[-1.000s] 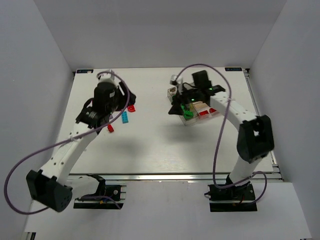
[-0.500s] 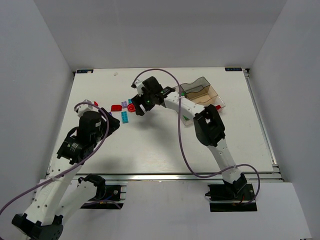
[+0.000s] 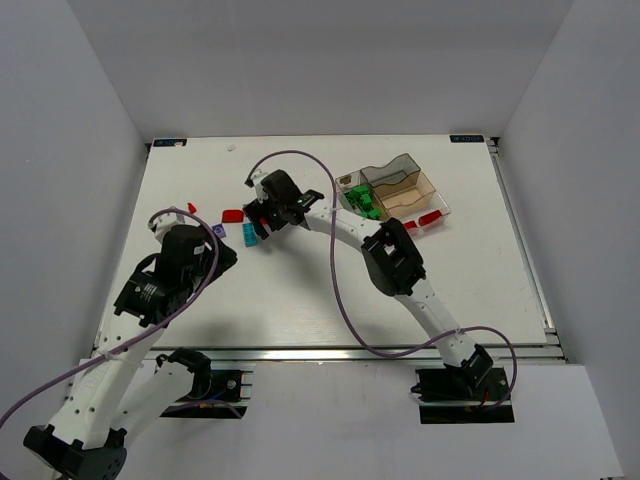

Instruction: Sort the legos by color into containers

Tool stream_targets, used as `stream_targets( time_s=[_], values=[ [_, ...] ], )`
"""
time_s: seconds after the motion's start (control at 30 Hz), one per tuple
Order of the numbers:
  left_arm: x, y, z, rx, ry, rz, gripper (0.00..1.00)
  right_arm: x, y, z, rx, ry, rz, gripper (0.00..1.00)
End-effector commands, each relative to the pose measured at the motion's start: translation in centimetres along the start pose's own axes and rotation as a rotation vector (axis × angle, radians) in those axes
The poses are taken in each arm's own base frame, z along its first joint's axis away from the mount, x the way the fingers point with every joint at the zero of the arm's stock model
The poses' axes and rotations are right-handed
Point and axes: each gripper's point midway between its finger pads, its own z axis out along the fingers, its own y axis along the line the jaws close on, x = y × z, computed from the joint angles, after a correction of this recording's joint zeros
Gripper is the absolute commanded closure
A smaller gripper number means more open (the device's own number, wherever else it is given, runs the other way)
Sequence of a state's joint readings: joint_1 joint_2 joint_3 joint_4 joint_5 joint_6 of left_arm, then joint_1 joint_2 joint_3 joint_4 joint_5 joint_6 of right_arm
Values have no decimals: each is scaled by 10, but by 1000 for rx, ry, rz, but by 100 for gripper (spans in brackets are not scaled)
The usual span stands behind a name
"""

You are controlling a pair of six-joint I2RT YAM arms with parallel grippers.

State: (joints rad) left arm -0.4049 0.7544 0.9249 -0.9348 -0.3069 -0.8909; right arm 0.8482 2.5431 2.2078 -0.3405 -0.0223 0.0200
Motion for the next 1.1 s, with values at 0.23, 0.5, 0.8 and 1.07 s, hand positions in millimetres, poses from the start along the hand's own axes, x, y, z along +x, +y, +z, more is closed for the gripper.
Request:
stream_targets(
  time_s=[0.23,0.5,0.8,1.07],
  values=[
    [-7,-2,-9,-3,-9,-4,23,-37,-17,19,59,-146,-3,16],
    [-10,4,-16,-16,-28,-34,23,-38,-12,30,6,-173,16,28],
    [-3,5,2,-42,-14,-37,23,-42,-21,10,-9,-180,30,65],
    [5,12,30,-116,-7,-16,21,-50,-29,-52,-109,-190,14,99]
  ],
)
